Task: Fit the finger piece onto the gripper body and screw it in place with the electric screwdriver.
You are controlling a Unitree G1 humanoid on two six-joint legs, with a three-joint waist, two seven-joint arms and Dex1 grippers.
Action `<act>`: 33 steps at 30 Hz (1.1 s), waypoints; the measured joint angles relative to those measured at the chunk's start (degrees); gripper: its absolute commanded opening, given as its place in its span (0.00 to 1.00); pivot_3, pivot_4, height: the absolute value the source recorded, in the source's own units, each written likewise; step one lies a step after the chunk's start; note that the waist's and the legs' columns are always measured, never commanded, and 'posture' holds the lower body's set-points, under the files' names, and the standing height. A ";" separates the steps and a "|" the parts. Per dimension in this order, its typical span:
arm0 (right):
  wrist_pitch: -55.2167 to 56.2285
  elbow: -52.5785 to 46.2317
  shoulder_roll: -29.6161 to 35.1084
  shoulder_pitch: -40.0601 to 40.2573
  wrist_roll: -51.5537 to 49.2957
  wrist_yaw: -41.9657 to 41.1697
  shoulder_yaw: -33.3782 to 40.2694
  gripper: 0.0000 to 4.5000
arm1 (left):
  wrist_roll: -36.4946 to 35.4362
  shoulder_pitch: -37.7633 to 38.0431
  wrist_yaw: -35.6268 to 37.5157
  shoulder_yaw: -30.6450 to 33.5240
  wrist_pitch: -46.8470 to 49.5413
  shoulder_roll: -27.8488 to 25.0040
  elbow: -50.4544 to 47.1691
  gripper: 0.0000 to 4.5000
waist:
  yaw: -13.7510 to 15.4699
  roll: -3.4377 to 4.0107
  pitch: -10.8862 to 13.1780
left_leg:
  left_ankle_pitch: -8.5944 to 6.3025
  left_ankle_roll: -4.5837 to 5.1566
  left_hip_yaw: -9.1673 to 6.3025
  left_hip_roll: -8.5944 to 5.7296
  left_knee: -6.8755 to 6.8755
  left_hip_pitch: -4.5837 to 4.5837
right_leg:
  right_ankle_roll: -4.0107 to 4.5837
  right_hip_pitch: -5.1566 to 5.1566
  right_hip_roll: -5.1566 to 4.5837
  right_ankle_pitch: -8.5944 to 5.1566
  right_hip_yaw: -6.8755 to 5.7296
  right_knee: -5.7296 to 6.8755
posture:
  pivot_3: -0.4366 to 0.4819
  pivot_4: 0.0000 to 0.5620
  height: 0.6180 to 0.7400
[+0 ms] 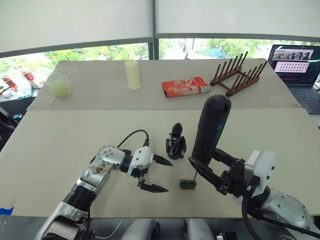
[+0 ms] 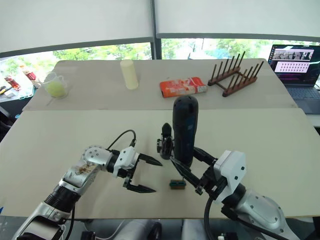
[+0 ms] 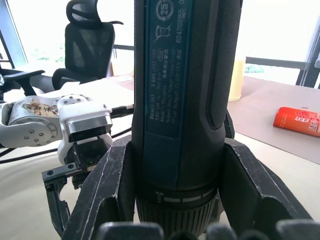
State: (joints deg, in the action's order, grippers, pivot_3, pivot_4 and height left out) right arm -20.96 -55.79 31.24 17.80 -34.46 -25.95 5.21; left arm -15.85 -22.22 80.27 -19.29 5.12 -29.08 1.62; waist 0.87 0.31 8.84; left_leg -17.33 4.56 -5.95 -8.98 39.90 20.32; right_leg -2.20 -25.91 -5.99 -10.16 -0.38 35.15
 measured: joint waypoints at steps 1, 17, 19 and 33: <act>0.00 0.00 0.01 -0.16 -0.01 0.02 0.00 0.43 | 0.00 0.00 0.01 0.00 0.00 0.00 0.00 1.00 | 0.00 0.00 0.00 | 0.00 0.00 0.00 0.00 0.00 0.00 | 0.00 0.00 0.00 0.00 0.00 0.00 | 0.48 0.27 1.00; -0.23 1.71 0.33 -0.84 0.35 -0.34 -0.07 0.43 | 0.04 0.00 0.33 0.00 -0.07 0.00 0.00 1.00 | 0.00 0.00 0.00 | 0.00 0.00 0.00 0.00 0.00 0.00 | 0.00 0.00 0.00 0.00 0.00 0.00 | 0.48 0.27 1.00; -0.23 1.78 0.33 -0.85 0.57 -0.30 -0.17 0.43 | 0.05 0.00 0.33 0.00 -0.07 0.00 0.00 1.00 | 0.01 0.00 0.00 | 0.00 0.00 0.00 0.00 0.00 0.00 | 0.00 0.00 0.00 0.00 0.00 0.00 | 0.48 0.27 1.00; -0.22 1.82 0.31 0.71 1.54 -0.63 -0.99 0.43 | 0.08 -0.01 0.17 0.00 -0.07 0.01 0.16 1.00 | 0.02 0.00 0.00 | 0.00 0.00 0.00 0.00 0.00 0.00 | 0.00 0.00 0.00 0.00 0.00 0.00 | 0.48 0.27 1.00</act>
State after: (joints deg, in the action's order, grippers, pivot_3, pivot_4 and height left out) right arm -21.17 -53.97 31.55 18.51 -32.92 -26.59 4.23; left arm -15.77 -22.23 80.43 -19.29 5.05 -29.07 1.78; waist 0.90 0.31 8.84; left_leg -17.33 4.57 -5.95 -8.98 39.90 20.32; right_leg -2.20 -25.91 -5.99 -10.16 -0.38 35.14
